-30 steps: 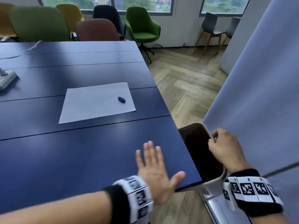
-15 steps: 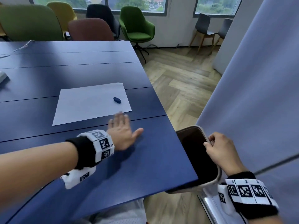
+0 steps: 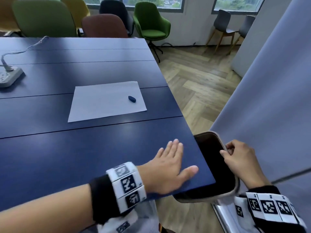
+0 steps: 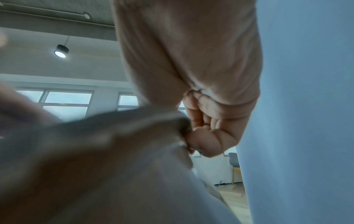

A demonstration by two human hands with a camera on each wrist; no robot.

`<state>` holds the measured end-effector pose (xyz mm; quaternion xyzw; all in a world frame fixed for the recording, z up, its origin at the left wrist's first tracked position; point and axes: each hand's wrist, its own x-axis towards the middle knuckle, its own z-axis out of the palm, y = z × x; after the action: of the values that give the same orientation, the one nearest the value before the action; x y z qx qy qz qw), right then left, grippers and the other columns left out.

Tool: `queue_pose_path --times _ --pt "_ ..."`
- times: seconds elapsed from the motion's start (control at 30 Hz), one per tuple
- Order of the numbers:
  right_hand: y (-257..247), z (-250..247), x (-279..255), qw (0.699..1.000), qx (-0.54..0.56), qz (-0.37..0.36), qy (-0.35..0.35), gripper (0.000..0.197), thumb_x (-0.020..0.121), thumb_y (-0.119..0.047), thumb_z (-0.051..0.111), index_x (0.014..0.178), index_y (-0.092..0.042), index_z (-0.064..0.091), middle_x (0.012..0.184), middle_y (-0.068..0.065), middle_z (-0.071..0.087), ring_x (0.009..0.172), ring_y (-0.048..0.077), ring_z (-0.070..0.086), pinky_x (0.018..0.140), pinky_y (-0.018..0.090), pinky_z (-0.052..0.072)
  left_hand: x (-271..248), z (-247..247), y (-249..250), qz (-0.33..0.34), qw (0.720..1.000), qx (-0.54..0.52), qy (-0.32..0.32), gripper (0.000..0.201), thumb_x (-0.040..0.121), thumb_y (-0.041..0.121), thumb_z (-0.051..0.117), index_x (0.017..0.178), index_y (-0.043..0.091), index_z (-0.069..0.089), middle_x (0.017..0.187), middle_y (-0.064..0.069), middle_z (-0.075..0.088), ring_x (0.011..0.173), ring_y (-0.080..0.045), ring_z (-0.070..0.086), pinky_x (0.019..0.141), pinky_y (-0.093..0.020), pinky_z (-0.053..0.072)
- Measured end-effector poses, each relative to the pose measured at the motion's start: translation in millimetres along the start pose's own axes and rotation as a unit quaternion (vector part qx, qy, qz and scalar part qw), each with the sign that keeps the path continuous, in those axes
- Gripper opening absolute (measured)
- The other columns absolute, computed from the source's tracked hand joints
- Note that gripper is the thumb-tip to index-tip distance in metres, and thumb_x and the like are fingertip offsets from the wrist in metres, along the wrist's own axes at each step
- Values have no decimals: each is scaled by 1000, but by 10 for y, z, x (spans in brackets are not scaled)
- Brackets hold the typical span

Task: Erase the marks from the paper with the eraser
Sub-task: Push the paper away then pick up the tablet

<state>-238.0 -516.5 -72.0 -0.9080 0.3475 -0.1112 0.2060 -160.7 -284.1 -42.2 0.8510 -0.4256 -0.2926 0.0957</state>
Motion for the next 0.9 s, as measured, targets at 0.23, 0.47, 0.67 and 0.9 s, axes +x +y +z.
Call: queue_pose_path --times 0.23,0.47,0.67,0.9 --pt "35 18 -125 999 34 -5 -15 15 80 -17 75 78 -14 61 64 -4 57 73 25 58 70 27 38 -580 984 -518 -236 953 55 181 102 93 74 14 137 -14 43 148 -31 36 143 -34 22 111 -55 11" --pt "72 51 -107 998 48 30 -28 13 79 -14 76 79 -12 63 64 -2 58 72 25 57 69 26 37 340 728 570 -29 994 -9 102 102 86 71 -6 151 -7 8 159 -27 -3 148 -33 -14 114 -55 -12" --pt "356 162 -28 991 86 80 -63 14 78 -12 73 71 -8 62 68 7 65 71 27 61 65 29 43 669 115 825 77 974 -212 -21 75 101 57 21 156 8 5 163 -15 -10 150 -26 -10 120 -44 -4" --pt "1042 725 5 949 143 262 -101 21 69 -9 68 55 -10 52 59 16 53 60 28 55 61 55 59 477 -549 -191 -105 993 51 -13 88 91 68 41 156 21 5 162 -12 -14 148 -39 -7 115 -60 14"
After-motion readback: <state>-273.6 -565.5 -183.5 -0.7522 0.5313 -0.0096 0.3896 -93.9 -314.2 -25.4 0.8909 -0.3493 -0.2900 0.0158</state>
